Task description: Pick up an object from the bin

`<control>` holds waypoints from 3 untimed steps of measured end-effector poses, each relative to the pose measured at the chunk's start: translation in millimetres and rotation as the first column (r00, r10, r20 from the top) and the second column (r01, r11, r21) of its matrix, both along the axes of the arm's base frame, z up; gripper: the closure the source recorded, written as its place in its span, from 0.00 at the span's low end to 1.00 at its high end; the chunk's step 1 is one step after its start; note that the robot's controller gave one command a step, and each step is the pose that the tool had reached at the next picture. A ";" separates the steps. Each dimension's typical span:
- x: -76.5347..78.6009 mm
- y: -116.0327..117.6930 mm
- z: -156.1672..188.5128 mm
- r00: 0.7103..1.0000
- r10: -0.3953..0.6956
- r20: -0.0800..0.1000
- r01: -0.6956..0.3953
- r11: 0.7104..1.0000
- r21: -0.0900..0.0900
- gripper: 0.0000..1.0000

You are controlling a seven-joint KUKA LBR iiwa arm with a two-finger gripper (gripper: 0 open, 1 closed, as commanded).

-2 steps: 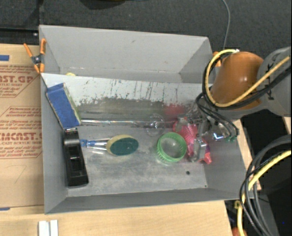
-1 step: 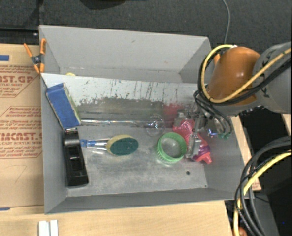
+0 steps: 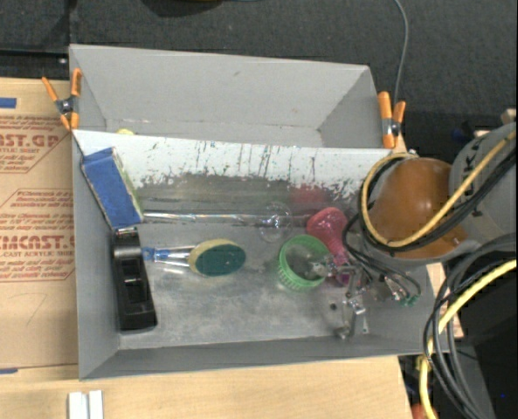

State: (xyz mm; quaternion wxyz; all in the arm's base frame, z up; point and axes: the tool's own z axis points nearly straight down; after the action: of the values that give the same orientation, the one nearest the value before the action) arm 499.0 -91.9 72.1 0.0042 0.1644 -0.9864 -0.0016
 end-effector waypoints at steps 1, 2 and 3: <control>69.7 19.5 4.4 0.980 -0.197 0.029 0.197 0.980 0.004 0.00; -10.7 -8.5 9.0 0.996 -0.086 0.004 0.086 0.996 0.000 1.00; -10.6 -8.3 9.0 0.996 -0.086 0.004 0.086 0.996 0.000 1.00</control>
Offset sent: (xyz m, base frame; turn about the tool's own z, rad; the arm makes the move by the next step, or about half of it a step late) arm -0.0107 -0.0095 0.0094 0.0862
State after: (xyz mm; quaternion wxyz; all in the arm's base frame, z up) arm 488.4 -100.2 81.1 0.0024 0.1219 -0.9925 -0.0015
